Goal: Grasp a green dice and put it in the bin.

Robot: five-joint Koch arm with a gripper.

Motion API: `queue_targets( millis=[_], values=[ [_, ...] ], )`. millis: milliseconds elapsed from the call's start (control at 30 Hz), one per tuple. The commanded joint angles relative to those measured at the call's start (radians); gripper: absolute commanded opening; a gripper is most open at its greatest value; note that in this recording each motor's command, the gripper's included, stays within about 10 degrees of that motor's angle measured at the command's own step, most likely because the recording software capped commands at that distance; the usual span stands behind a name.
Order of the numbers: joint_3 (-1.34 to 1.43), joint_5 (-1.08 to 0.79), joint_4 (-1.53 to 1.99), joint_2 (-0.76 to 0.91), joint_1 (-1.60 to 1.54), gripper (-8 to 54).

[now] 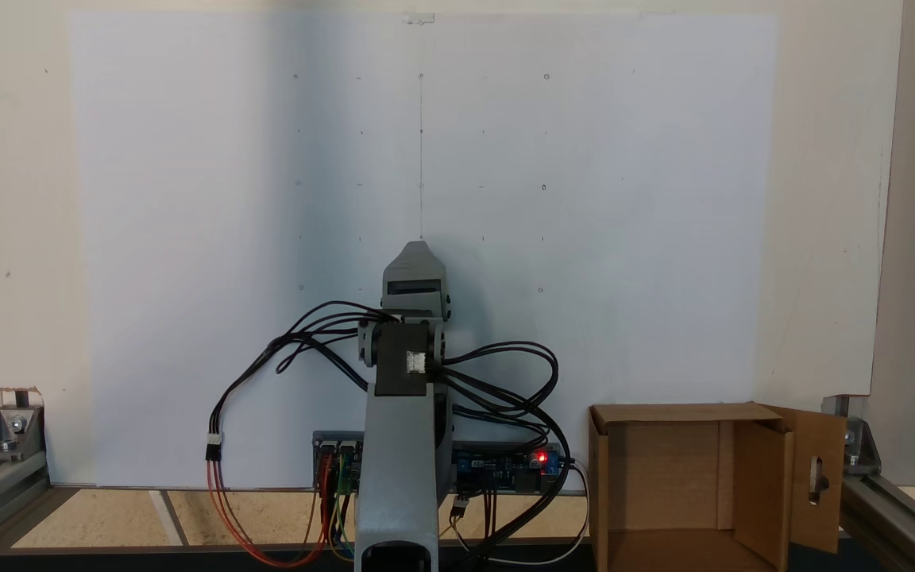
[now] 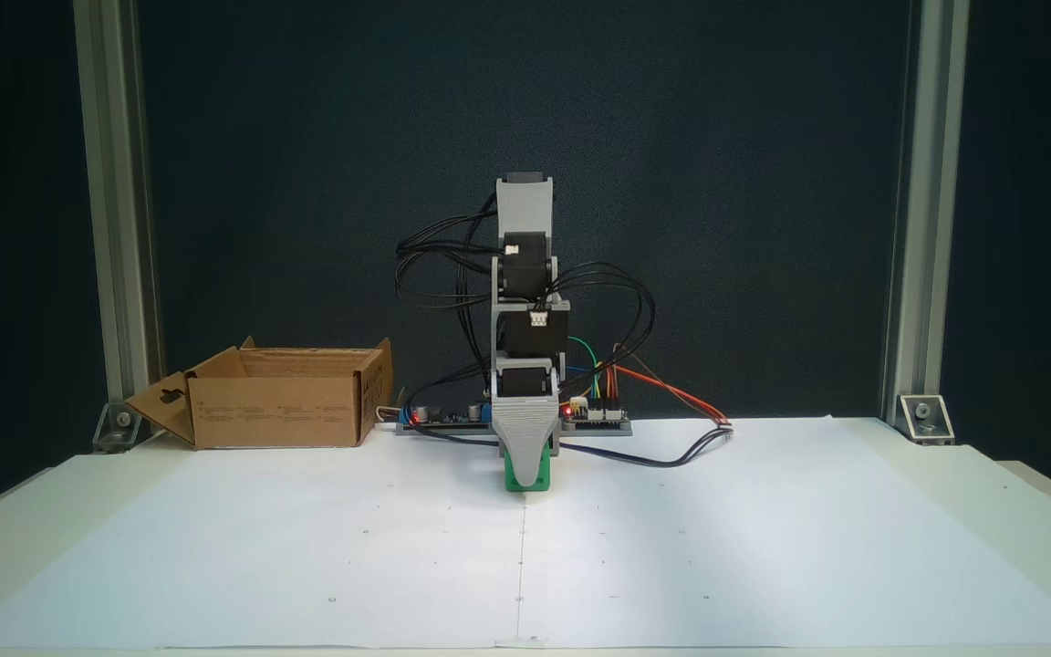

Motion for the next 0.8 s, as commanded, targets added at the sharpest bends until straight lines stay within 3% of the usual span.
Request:
queue_targets(
  millis=[0, 133, 300, 500, 633, 767],
  values=[
    [-0.018, 0.032, -0.015, 0.000, 0.006, 41.3],
    [-0.015, 0.031, -0.015, -0.002, 0.011, 40.3],
    [-0.009, 0.031, -0.014, -0.002, 0.012, 32.8],
    [-0.002, 0.025, -0.012, 0.002, 0.011, 11.7],
    [-0.020, 0.028, -0.003, 0.023, 0.011, 11.5],
    [-0.247, 0.054, 0.247, 0.023, 0.034, 11.4]
  ],
)
